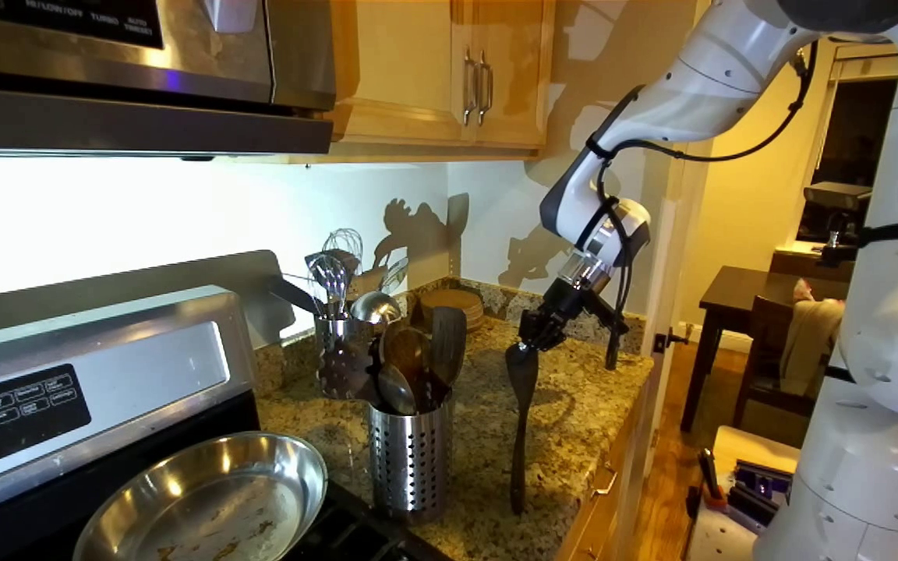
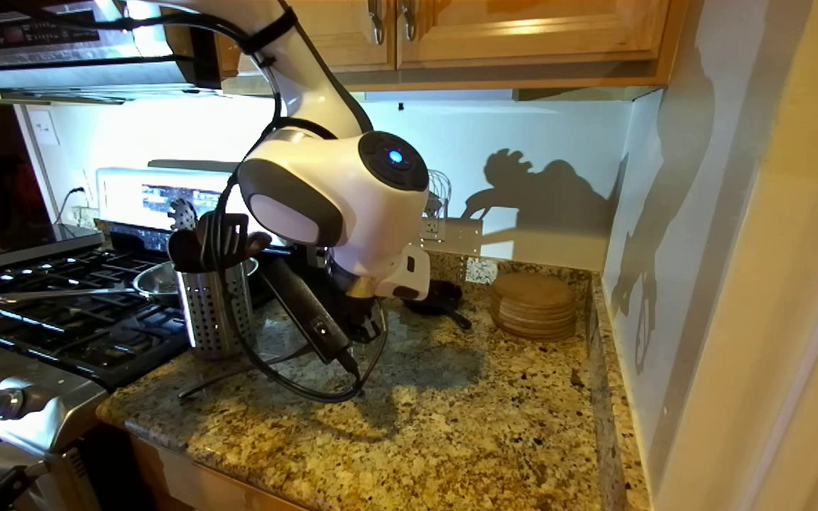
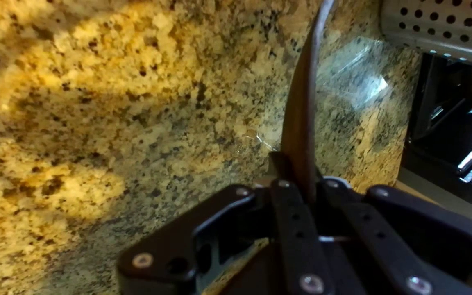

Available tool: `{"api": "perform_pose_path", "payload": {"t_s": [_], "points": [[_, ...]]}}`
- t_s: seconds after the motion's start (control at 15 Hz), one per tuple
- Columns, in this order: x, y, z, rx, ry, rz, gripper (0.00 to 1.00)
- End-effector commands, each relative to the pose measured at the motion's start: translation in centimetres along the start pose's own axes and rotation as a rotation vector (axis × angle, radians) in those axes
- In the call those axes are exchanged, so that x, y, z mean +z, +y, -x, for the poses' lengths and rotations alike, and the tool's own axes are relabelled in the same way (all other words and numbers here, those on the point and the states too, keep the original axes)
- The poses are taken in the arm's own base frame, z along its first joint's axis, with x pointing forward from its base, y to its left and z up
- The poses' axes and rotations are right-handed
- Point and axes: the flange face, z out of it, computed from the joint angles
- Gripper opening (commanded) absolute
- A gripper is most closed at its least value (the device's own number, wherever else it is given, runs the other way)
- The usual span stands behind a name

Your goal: Place the black spoon on the counter

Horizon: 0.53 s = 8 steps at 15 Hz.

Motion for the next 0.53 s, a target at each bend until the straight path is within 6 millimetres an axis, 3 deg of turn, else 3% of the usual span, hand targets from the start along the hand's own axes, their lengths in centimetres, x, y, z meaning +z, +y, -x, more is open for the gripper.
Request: {"api": "perform_pose_path", "payload": {"t_s": [0.0,0.47], "points": [[-0.28,-0.54,-0.16,-0.012,0.007,0.002,0.06],[0.34,-0.79,-0.23,-0.018,-0.008,-0.004,0.08]]}}
